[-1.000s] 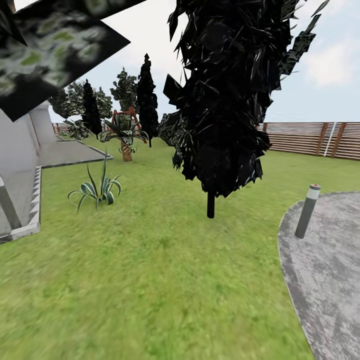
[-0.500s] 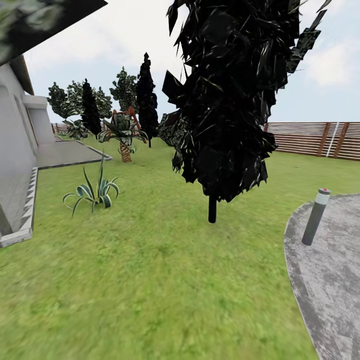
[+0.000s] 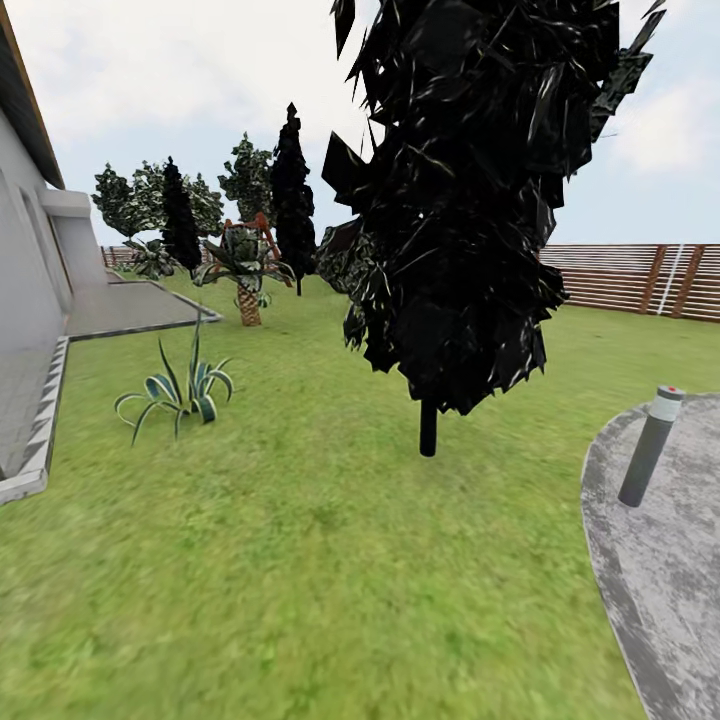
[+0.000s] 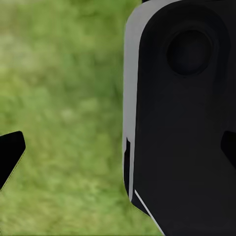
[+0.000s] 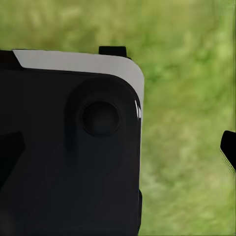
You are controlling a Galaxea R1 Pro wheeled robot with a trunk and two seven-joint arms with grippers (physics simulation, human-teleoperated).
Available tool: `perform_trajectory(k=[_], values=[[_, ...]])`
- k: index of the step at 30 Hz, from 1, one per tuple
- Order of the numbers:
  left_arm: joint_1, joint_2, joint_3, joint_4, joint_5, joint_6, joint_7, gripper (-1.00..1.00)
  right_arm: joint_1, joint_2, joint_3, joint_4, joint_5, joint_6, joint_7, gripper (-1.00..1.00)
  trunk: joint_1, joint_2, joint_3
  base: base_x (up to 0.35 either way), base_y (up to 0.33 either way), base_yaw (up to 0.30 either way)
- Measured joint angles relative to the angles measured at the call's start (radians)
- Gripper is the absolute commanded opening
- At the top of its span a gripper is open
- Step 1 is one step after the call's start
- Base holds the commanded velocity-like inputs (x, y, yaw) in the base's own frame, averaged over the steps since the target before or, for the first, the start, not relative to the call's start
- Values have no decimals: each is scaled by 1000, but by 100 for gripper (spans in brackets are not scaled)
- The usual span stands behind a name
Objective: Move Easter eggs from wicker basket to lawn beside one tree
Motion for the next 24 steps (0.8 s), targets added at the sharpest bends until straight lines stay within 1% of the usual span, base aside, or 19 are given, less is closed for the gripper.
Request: perform_trajectory(k=[5, 8, 24], values=[[0, 0, 0, 0, 0, 0, 0, 100, 0, 0, 0, 0, 0, 0, 0, 100, 0, 0, 0, 335, 0, 0], [0, 0, 0, 0, 0, 0, 0, 100, 0, 0, 0, 0, 0, 0, 0, 100, 0, 0, 0, 335, 0, 95], [0, 0, 0, 0, 0, 0, 0, 100, 0, 0, -1, 0, 0, 0, 0, 100, 0, 0, 0, 335, 0, 245]])
